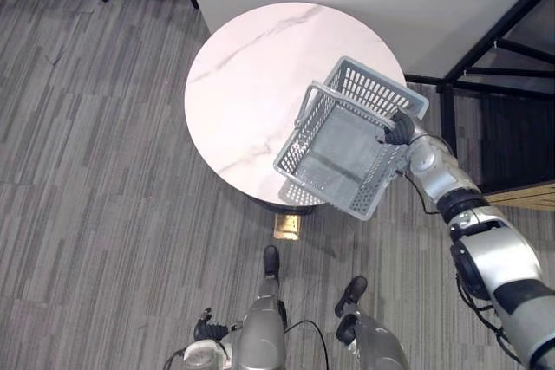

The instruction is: Pick vegetable in the basket

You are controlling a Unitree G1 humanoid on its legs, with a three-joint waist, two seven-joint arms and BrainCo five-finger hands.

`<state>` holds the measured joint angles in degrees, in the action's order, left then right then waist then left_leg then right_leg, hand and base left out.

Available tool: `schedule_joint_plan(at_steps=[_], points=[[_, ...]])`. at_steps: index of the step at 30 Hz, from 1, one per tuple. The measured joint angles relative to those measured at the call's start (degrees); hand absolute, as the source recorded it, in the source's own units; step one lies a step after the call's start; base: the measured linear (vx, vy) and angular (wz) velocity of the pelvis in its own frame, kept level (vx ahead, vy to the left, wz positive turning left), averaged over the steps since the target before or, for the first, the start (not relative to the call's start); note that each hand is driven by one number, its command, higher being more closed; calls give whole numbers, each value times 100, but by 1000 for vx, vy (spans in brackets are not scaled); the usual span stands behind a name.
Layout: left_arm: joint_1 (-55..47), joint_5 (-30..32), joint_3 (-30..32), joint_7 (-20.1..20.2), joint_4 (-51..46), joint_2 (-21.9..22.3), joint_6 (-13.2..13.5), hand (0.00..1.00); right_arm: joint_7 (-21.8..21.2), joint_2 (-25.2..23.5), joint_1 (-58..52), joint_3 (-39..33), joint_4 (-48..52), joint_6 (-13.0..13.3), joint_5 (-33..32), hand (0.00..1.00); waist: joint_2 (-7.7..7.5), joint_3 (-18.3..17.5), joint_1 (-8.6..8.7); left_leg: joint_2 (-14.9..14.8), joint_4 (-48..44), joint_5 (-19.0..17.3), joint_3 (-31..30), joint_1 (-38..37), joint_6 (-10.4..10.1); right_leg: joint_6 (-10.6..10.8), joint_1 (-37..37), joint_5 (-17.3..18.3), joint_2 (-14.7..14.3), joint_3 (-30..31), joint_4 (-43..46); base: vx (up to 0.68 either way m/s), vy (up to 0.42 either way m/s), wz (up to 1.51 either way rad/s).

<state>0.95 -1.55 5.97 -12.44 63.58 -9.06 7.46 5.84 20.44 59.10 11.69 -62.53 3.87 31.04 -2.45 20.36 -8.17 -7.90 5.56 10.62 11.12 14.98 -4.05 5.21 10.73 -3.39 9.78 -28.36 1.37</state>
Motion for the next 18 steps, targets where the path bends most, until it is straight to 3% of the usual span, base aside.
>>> schedule_joint_plan(at_steps=[13,18], points=[[-1,59,0,-4,-103,34,-42,0,22,-121,7,58,-130,-23,273,100,5,53,2,52,-1,-12,-57,-102,-22,12,-139,16,48,-67,-7,19,7,3],[-5,156,18,-4,-159,35,-60,0,-148,-99,-224,790,462,-57,287,100,0,62,15,33,-1,-59,-7,-280,-85,29,-291,34,69,-29,-9,44,-5,-3]])
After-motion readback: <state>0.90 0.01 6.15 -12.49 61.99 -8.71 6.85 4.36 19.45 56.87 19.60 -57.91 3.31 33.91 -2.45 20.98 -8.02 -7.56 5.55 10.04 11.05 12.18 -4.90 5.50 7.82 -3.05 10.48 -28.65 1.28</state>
